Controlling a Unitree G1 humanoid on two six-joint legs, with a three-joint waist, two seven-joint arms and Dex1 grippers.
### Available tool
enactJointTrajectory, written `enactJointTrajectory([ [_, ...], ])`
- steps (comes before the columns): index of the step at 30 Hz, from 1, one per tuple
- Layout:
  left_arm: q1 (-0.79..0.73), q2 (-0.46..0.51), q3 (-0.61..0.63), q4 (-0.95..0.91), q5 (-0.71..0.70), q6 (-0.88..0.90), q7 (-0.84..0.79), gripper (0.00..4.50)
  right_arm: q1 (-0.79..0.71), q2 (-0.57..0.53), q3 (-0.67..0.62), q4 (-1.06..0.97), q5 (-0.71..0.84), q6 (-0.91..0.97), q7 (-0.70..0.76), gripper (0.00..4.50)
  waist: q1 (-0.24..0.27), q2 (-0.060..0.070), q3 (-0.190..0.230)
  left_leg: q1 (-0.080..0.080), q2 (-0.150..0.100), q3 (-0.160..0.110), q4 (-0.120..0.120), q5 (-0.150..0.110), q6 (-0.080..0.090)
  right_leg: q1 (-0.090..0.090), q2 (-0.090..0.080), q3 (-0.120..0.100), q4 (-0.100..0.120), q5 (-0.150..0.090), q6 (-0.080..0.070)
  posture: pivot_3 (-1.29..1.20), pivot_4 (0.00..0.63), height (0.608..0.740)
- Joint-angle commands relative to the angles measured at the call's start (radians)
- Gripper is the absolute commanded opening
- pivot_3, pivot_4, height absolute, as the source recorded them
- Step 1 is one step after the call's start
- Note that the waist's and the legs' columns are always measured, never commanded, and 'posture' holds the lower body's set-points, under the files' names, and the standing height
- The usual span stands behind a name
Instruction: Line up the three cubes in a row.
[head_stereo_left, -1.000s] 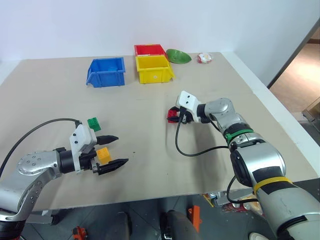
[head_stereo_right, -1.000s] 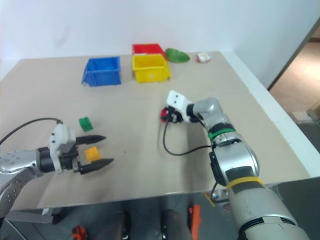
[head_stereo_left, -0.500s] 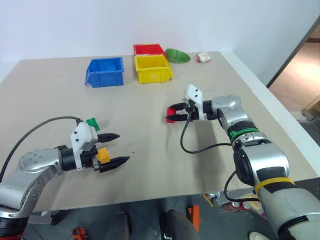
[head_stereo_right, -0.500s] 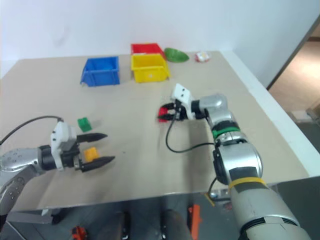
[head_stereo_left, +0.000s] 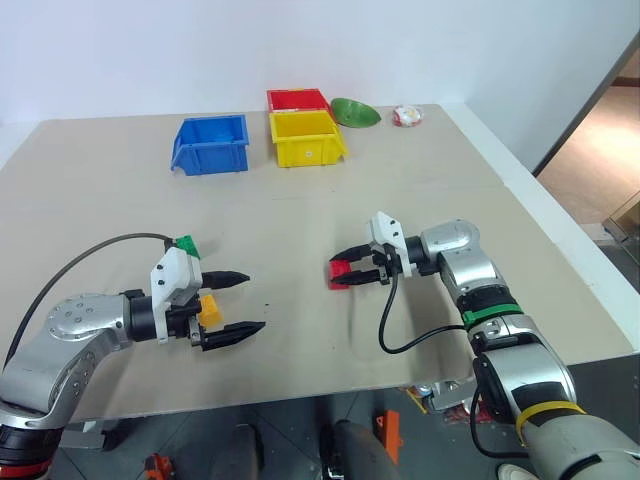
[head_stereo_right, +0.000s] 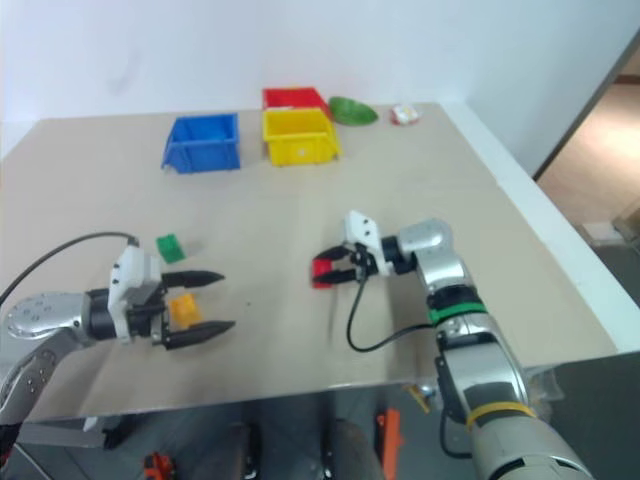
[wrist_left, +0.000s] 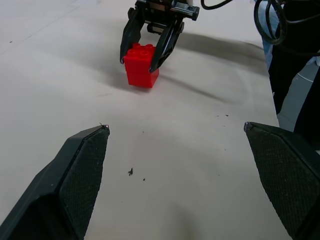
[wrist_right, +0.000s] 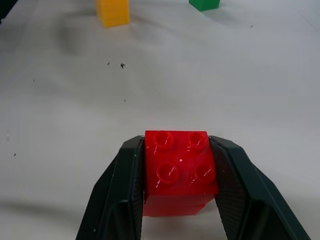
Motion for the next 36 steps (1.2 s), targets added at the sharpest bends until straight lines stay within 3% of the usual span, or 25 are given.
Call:
enactJointTrajectory([
  [1,-0.01,0.008,0.009,-0.006,0.001,-0.017,-0.008,4.5,0.005,-0.009,0.004,-0.061,0.027,0.007,-0.004,1.44,0.0,0.0,0.0,0.0,0.0,0.0,0.0,0.0,0.0,0.0,0.0,0.0,0.0,0.0,0.0,0.0,0.15,0.74],
  [13,-0.012,0.011,0.014,-0.002,0.011,-0.016,-0.004,4.5,0.043,0.009,0.029,-0.185,0.08,0.082,-0.03,1.44,0.001,0.0,0.0,0.0,0.0,0.0,0.0,0.0,0.0,0.0,0.0,0.0,0.0,0.0,0.0,0.0,0.15,0.74],
  [25,-0.009,0.014,0.017,-0.004,0.017,-0.019,0.001,4.5,0.018,0.009,0.077,-0.032,0.035,-0.018,-0.031,1.44,0.0,0.0,0.0,0.0,0.0,0.0,0.0,0.0,0.0,0.0,0.0,0.0,0.0,0.0,0.0,0.0,0.15,0.74],
  [28,-0.003,0.013,0.015,-0.006,0.023,-0.021,0.004,4.5,-0.001,0.012,0.08,0.005,0.028,-0.045,-0.038,2.76,0.0,0.0,0.0,0.0,0.0,0.0,0.0,0.0,0.0,0.0,0.0,0.0,0.0,0.0,0.0,0.0,0.15,0.74],
  [33,0.007,0.004,0.025,-0.014,0.027,-0.019,0.019,4.5,-0.012,0.016,0.065,-0.013,0.059,-0.017,-0.029,4.41,0.0,0.0,0.0,0.0,0.0,0.0,0.001,0.0,0.0,0.0,0.0,0.001,0.0,0.0,0.0,0.0,0.15,0.74],
  [36,0.014,-0.006,0.05,-0.026,0.016,-0.008,0.054,4.5,-0.006,0.011,0.049,-0.084,0.094,0.033,-0.026,4.47,0.0,0.0,0.0,0.0,0.0,0.0,0.0,0.0,0.0,0.0,0.0,0.001,0.0,0.0,0.001,0.0,0.15,0.74],
])
